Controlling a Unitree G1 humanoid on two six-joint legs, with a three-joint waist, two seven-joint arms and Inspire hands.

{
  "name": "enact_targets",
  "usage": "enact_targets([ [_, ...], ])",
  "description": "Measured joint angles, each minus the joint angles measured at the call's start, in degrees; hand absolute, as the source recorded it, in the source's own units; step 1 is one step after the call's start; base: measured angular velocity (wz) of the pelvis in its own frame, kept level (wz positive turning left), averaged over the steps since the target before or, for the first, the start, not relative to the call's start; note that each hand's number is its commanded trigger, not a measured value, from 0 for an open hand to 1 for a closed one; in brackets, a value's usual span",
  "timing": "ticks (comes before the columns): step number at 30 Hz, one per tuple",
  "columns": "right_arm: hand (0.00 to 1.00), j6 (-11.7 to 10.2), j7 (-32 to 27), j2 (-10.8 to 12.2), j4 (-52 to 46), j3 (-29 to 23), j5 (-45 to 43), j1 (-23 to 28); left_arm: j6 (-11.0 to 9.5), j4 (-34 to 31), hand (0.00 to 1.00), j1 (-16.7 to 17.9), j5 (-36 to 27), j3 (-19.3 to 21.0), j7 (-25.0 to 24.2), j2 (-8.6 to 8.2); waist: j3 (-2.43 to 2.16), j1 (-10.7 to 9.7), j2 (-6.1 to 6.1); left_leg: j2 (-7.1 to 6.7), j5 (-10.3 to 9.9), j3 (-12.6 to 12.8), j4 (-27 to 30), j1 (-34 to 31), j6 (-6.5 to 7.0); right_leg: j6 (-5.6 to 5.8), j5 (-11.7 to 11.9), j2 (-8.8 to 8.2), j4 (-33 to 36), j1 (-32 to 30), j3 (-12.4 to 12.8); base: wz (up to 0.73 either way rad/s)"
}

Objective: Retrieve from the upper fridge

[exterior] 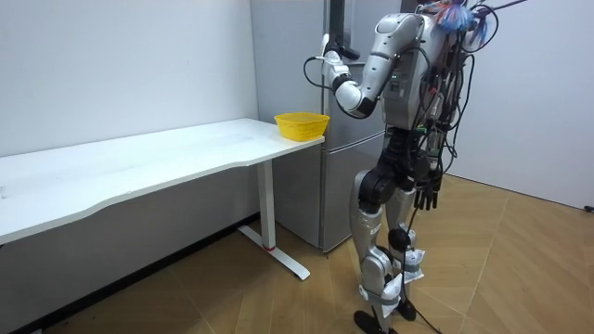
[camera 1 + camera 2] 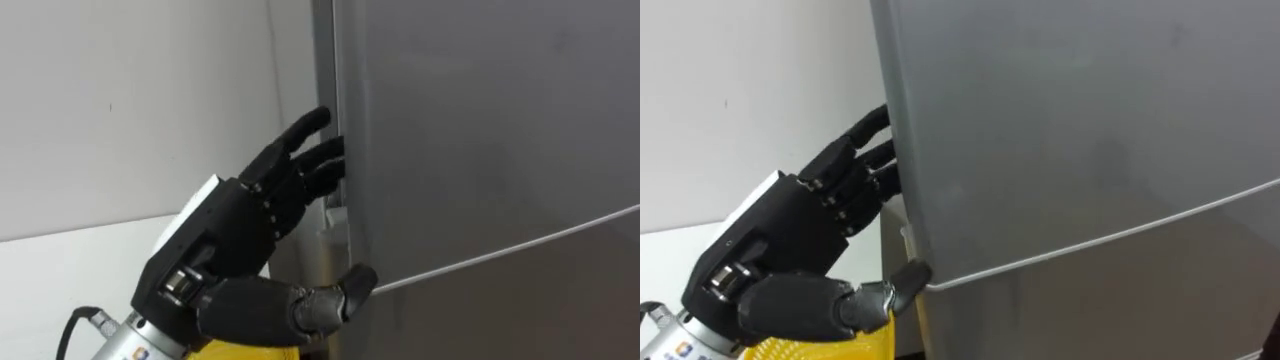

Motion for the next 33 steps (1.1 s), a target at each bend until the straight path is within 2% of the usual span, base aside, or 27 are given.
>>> enact_targets([
  [4, 0.0, -0.01, -0.01, 0.0, 0.02, 0.01, 0.06, 0.06, 0.09, -0.01, 0.0, 0.0, -0.02, -2.5, -1.2, 0.76, -0.1, -0.15, 0.31, 0.04, 0.0, 0.14, 0.12, -0.03, 0.0, -0.01, 0.0, 0.02, 0.11, -0.08, 0.15, -0.02],
  [20, 0.0, -0.04, -0.41, 0.0, 0.04, 0.02, 0.1, 0.11, 0.09, -0.01, 0.0, 0.0, -0.03, -2.51, -2.19, 0.88, -0.13, -0.24, 0.5, 0.11, 0.01, 0.53, 0.09, -0.06, -0.01, -0.05, 0.03, 0.02, 0.13, -0.65, 0.33, 0.0],
  [21, 0.0, -0.04, -0.41, 0.0, 0.04, 0.02, 0.1, 0.11, 0.09, -0.01, 0.34, 0.0, -0.03, -2.51, -2.19, 0.88, -0.13, -0.24, 0.5, 0.11, 0.01, 0.54, 0.09, -0.06, -0.01, -0.05, 0.03, 0.02, 0.12, -0.65, 0.33, 0.0],
  [22, 0.0, -0.04, -0.41, 0.0, 0.04, 0.03, 0.09, 0.1, 0.09, -0.01, 0.75, 0.0, -0.03, -2.51, -2.19, 0.88, -0.12, -0.24, 0.49, 0.11, 0.01, 0.56, 0.08, -0.06, -0.01, -0.05, 0.03, 0.02, 0.12, -0.7, 0.35, 0.0],
  [23, 0.0, -0.04, -0.4, -0.01, 0.02, 0.04, 0.08, 0.09, 0.09, -0.01, 1.0, 0.0, -0.01, -2.53, -2.19, 0.88, -0.12, -0.31, 0.49, 0.12, 0.01, 0.81, 0.09, -0.04, -0.01, -0.06, 0.03, 0.02, 0.12, -0.84, 0.42, 0.0],
  [27, 0.0, -0.1, -0.5, -0.09, 0.01, 0.4, 0.02, 0.16, 0.03, -0.09, 1.0, 0.0, -0.07, -3.37, -1.55, 0.78, -0.14, -0.24, 0.52, 0.13, 0.0, 1.15, 0.11, -0.28, -0.01, -0.05, 0.04, 0.0, 0.08, -0.95, 0.46, 0.0],
  [33, 0.0, -0.1, -1.77, -0.37, -0.24, 0.36, -0.24, 0.14, -0.23, -0.65, 1.0, -0.35, -0.56, -3.25, -1.08, 0.78, -0.49, -0.34, 0.87, 0.1, 0.0, 1.16, 0.24, -1.0, -0.01, 0.03, 0.11, -0.08, 0.1, -0.92, 0.34, 0.02],
])
